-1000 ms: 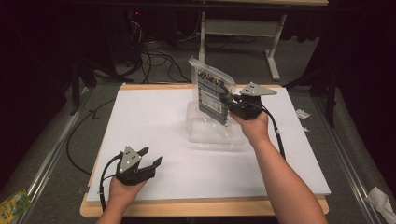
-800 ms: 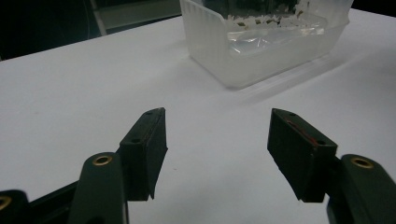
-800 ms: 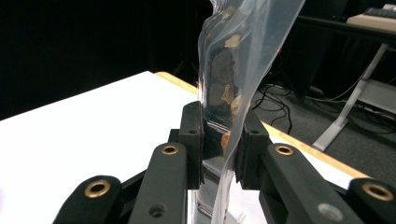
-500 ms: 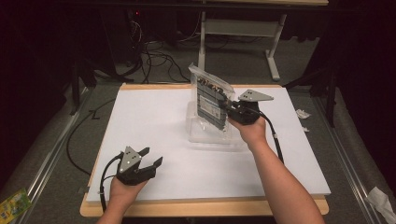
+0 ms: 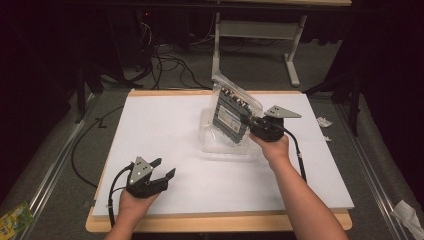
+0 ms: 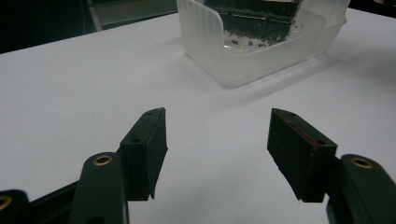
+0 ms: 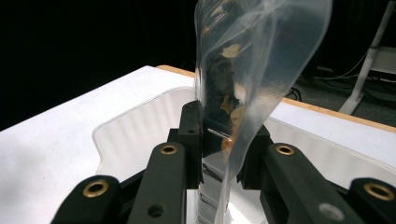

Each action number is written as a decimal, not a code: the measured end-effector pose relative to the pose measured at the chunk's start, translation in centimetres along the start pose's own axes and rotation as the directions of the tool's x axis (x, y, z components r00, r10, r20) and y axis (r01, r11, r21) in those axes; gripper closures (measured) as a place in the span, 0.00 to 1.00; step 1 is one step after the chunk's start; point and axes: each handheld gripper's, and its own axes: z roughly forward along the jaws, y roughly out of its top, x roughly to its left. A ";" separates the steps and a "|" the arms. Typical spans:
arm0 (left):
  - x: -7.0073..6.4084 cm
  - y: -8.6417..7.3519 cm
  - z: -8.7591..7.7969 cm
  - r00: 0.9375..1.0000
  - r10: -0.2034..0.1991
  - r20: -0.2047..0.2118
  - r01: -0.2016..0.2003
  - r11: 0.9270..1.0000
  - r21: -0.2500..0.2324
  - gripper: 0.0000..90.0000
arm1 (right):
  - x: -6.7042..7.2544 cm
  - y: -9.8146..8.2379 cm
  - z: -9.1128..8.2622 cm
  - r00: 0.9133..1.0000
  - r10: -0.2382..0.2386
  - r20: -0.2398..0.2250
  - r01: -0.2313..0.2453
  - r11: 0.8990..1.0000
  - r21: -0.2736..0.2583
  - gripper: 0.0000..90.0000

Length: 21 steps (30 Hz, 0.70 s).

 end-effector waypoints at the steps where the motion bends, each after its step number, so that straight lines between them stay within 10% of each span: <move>1: 0.0 0.0 0.0 1.000 -0.005 -0.001 0.005 1.000 -0.003 0.42 | 0.3 0.1 0.0 1.000 -0.013 0.007 0.013 1.000 0.003 0.85; 21: 0.1 0.0 -0.2 1.000 -0.006 0.003 0.006 1.000 -0.007 0.42 | 0.0 0.5 0.1 0.999 -0.017 0.037 0.015 0.998 0.055 0.72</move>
